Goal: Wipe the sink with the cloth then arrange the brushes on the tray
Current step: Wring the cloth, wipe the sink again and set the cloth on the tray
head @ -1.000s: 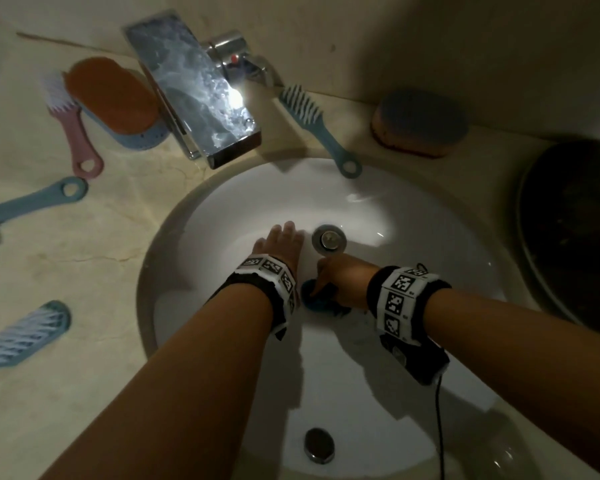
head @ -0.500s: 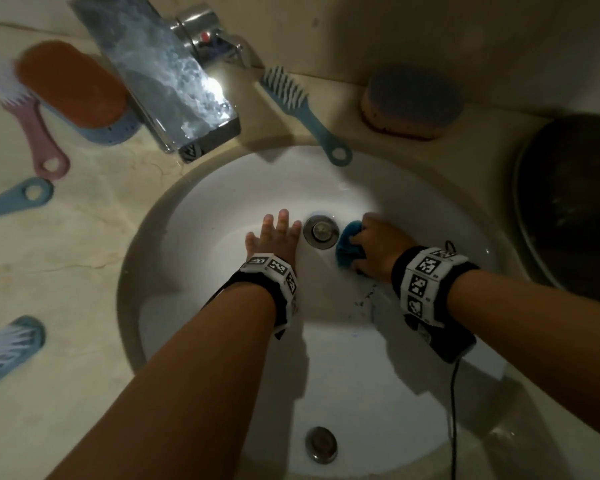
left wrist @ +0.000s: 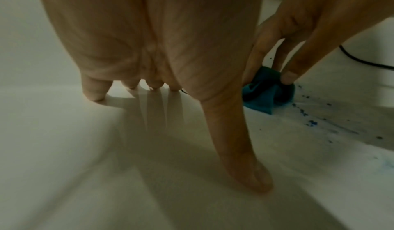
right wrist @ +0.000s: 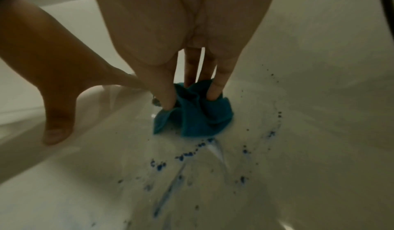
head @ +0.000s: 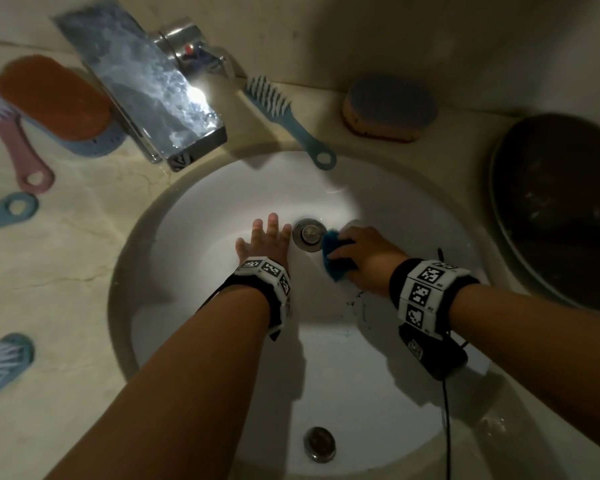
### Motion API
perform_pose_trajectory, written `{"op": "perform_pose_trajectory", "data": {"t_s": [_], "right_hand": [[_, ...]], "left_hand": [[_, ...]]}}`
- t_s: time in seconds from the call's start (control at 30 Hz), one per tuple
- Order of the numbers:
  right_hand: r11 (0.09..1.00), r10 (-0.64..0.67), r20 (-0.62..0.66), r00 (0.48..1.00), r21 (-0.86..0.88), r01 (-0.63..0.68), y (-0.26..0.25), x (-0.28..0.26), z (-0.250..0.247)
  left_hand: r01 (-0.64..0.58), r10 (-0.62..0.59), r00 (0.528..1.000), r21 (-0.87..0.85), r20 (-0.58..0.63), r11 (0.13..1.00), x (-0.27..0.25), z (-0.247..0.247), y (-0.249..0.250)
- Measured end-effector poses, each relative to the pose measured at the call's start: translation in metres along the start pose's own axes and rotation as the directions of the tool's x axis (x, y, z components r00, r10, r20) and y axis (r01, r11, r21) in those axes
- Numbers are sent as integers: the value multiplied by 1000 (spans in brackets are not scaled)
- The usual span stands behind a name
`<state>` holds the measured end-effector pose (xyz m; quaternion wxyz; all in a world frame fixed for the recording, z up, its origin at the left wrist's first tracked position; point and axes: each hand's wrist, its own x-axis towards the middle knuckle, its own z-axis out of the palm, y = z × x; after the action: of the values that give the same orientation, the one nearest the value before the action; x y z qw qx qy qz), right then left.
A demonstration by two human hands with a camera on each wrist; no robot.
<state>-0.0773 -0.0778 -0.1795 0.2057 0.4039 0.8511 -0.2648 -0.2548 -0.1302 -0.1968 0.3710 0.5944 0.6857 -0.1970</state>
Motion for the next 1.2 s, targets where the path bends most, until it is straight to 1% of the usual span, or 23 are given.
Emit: {"op": "perform_pose_trajectory", "data": {"t_s": [0.03,0.1,0.17,0.3,0.37,0.5,0.57,0.63,0.67,0.7,0.77,0.83,0.87,0.93,1.07,1.13,1.2], "right_hand": [[1000,-10,9,1000,9,10,-2,-3,-2],[998,12,64,998,55,-16,-5,-9,-7],[998,34,104,994,58,-40,-6,-14,-10],[994,113,167,980,-30,-110,-10,-23,-7],[992,123,178,976,-60,-114,-15,-21,-1],[973,188,235,954,-175,-149,-20,-3,-2],[969,217,251,943,-171,-178,-21,6,-3],[967,241,222,945,-139,-214,-19,12,-4],[967,236,195,952,-139,-211,-16,13,-7],[967,243,152,958,-115,-227,-10,13,-10],[957,289,90,953,-40,-286,-1,12,-19],[958,287,52,957,-43,-285,7,10,-24],[962,270,48,962,-46,-268,7,8,-24],[969,248,89,965,-41,-245,1,1,-19],[991,124,152,981,-72,-115,-12,-1,2],[989,141,167,976,-76,-130,-8,3,1],[973,226,102,969,-66,-220,3,10,-6]], "left_hand": [[2,-2,1000,7,2,1000,0,0,0],[3,-4,1000,21,7,1000,0,0,1],[5,-5,1000,29,14,1000,0,0,0],[4,-4,1000,24,6,1000,3,2,-1],[4,-4,1000,28,0,1000,3,3,-2],[-1,2,1000,36,-13,999,3,3,-4],[-2,2,1000,41,-9,999,4,3,-4],[-2,2,1000,37,-2,999,4,3,-4],[-2,2,1000,33,2,999,5,4,-4],[-3,3,1000,27,6,1000,5,4,-4],[-6,6,1000,16,7,1000,5,4,-4],[-7,7,1000,7,-1,1000,5,4,-3],[-7,7,1000,3,-5,1000,5,4,-3],[-8,8,1000,5,-9,1000,5,5,-3],[-13,13,1000,8,-12,1000,6,6,-4],[-12,12,1000,4,-20,1000,6,6,-4],[-12,12,1000,3,-18,1000,5,6,-3]]}}
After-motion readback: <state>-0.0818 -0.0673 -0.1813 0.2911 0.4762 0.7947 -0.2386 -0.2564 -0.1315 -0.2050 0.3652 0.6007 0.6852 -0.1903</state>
